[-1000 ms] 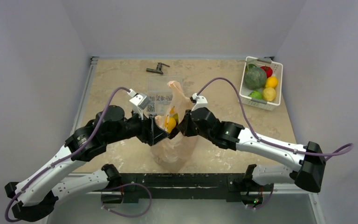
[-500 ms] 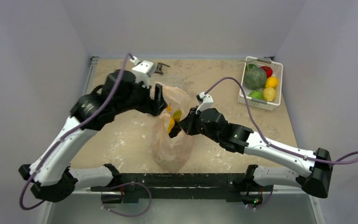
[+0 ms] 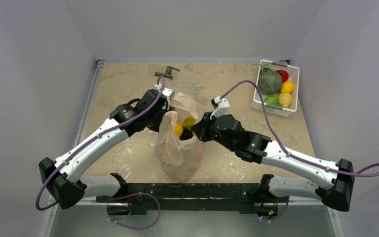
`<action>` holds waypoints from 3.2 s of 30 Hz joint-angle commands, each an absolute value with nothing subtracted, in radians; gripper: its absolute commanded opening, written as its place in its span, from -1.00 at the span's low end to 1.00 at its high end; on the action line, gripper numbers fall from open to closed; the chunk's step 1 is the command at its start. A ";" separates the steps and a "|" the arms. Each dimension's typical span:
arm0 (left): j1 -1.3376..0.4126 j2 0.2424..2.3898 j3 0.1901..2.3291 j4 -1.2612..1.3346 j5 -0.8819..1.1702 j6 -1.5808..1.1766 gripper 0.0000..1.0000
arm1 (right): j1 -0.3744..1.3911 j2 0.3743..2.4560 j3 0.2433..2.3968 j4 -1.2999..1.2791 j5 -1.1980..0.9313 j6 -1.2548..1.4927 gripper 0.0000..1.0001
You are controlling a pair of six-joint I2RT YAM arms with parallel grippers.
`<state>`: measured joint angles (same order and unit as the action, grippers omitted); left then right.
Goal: Take the fake fruits out of the plastic bag
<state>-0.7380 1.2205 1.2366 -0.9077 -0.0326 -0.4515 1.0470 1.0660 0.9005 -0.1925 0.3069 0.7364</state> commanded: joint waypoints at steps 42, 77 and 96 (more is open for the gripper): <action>-0.401 0.796 0.949 -0.730 0.198 -0.510 -1.00 | 1.277 1.133 1.125 -0.228 0.146 -0.242 0.98; -0.402 0.659 0.975 -0.939 0.171 -0.625 0.88 | 1.082 1.207 0.598 0.386 -0.743 0.426 -1.00; -0.757 0.749 0.815 -0.866 -0.123 -0.799 -0.21 | 1.242 1.265 0.691 0.159 -0.427 0.332 -1.00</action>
